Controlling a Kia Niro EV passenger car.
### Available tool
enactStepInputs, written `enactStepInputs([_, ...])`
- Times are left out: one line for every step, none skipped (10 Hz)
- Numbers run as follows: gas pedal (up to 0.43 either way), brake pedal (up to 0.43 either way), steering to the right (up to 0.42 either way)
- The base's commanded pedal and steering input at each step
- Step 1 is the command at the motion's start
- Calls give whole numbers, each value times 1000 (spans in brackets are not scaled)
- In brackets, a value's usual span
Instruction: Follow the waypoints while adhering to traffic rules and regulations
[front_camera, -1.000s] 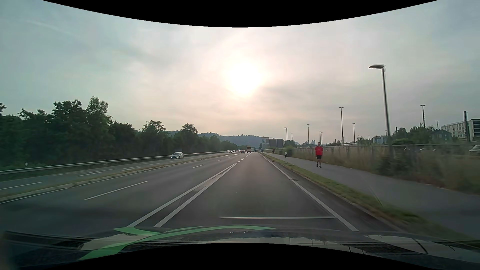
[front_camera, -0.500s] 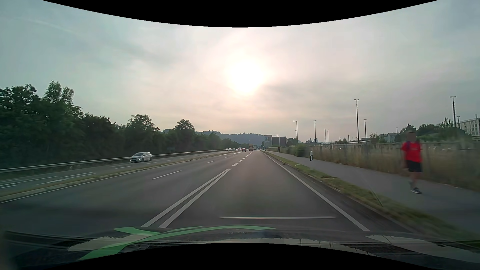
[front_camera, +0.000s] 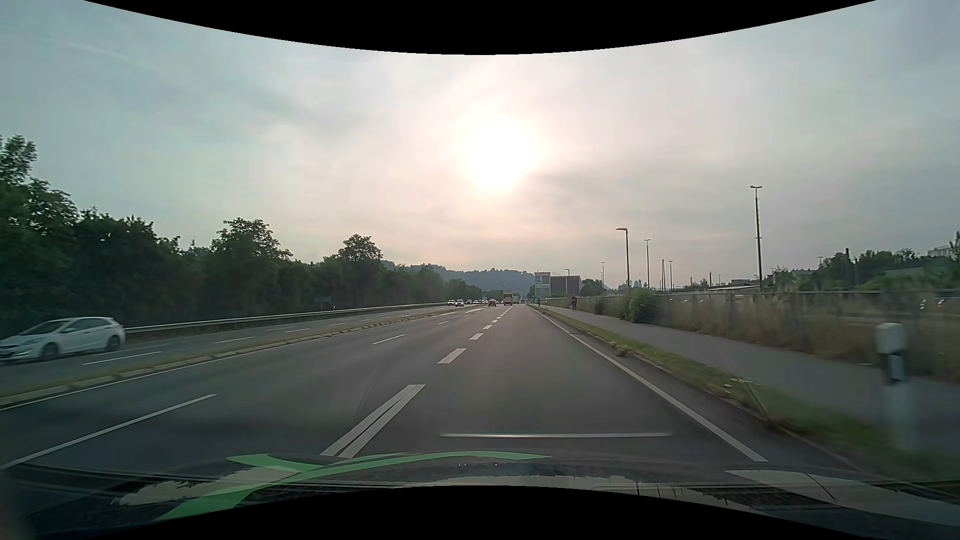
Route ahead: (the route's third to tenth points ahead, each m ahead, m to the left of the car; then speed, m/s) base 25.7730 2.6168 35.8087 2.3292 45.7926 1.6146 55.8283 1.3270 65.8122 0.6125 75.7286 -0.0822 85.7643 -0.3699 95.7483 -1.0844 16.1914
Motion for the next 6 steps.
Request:
enactStepInputs([220, 0, -11])
enactStepInputs([220, 0, -11])
enactStepInputs([220, 0, -11])
enactStepInputs([220, 0, -11])
enactStepInputs([220, 0, -11])
enactStepInputs([220, 0, -11])
